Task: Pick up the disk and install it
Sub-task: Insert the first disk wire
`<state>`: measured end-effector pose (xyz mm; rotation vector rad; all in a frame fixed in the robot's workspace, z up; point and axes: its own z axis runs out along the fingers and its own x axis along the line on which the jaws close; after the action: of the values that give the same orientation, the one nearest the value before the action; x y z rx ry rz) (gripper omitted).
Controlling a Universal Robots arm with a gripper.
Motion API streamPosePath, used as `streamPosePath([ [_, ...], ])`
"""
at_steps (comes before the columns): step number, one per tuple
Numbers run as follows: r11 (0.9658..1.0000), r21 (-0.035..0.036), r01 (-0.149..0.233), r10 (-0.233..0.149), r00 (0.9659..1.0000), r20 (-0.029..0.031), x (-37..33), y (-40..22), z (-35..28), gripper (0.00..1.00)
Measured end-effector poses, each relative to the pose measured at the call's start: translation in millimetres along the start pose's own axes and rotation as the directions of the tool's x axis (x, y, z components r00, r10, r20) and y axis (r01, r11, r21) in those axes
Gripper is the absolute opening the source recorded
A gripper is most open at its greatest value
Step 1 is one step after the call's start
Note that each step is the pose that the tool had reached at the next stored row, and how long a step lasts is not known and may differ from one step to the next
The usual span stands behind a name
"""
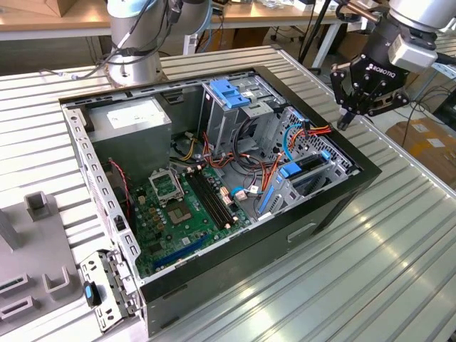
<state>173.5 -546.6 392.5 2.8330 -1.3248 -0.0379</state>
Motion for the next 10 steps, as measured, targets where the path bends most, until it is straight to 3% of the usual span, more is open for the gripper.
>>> streamPosePath([
  [7,0.9988,-0.0009,0.049,-0.049,0.9988,-0.0011,-1.9,-8.2,1.9,0.11],
  [10,0.9949,-0.0019,0.101,-0.101,0.9949,-0.0024,-1.9,-8.6,3.2,0.11],
])
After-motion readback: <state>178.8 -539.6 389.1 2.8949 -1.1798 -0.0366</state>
